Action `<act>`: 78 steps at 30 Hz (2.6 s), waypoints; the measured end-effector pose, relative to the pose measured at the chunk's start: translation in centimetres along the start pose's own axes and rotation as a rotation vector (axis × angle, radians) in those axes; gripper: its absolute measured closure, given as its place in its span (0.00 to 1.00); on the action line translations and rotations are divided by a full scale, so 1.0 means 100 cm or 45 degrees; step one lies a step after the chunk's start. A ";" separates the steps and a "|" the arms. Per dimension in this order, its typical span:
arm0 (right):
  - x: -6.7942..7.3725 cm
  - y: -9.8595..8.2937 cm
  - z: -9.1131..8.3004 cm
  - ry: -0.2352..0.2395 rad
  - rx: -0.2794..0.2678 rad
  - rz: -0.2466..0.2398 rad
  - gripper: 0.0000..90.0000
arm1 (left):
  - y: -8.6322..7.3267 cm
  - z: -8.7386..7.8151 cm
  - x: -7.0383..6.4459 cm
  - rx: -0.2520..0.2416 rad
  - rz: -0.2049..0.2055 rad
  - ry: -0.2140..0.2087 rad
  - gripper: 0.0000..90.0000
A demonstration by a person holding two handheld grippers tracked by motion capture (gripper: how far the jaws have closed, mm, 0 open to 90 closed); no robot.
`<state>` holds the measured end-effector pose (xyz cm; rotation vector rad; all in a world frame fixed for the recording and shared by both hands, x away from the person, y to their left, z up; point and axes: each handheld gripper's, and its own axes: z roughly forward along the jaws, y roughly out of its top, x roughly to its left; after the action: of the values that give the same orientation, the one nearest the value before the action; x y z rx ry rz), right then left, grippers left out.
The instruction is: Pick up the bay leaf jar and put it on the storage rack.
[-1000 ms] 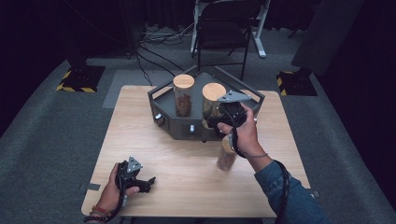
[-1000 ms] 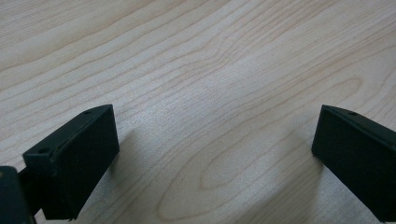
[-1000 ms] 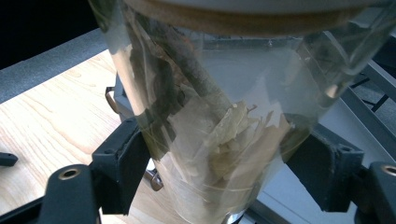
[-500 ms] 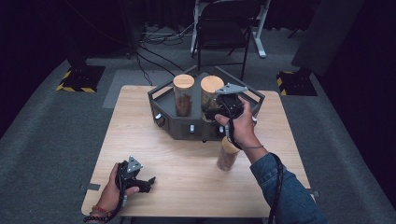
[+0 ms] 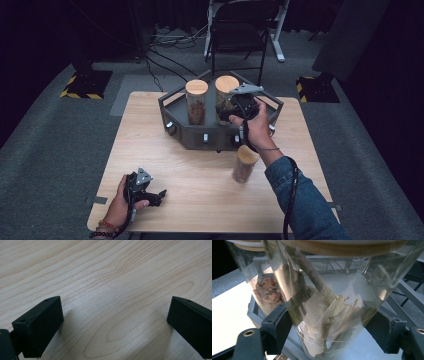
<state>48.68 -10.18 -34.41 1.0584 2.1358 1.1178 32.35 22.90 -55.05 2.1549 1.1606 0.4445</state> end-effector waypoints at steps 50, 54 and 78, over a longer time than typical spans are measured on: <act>-0.022 -0.015 0.043 -0.004 -0.010 0.108 0.27 | 0.000 0.000 0.000 0.000 0.000 -0.001 0.01; -0.022 -0.015 0.043 -0.006 -0.012 0.108 0.27 | 0.000 0.000 0.000 0.000 0.000 -0.001 0.01; -0.025 -0.020 0.043 -0.052 0.015 0.155 0.03 | 0.000 0.000 0.000 0.000 0.000 -0.001 0.01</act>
<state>52.37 -11.01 -38.22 1.2210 2.0722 1.1294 32.35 22.91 -55.05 2.1552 1.1603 0.4438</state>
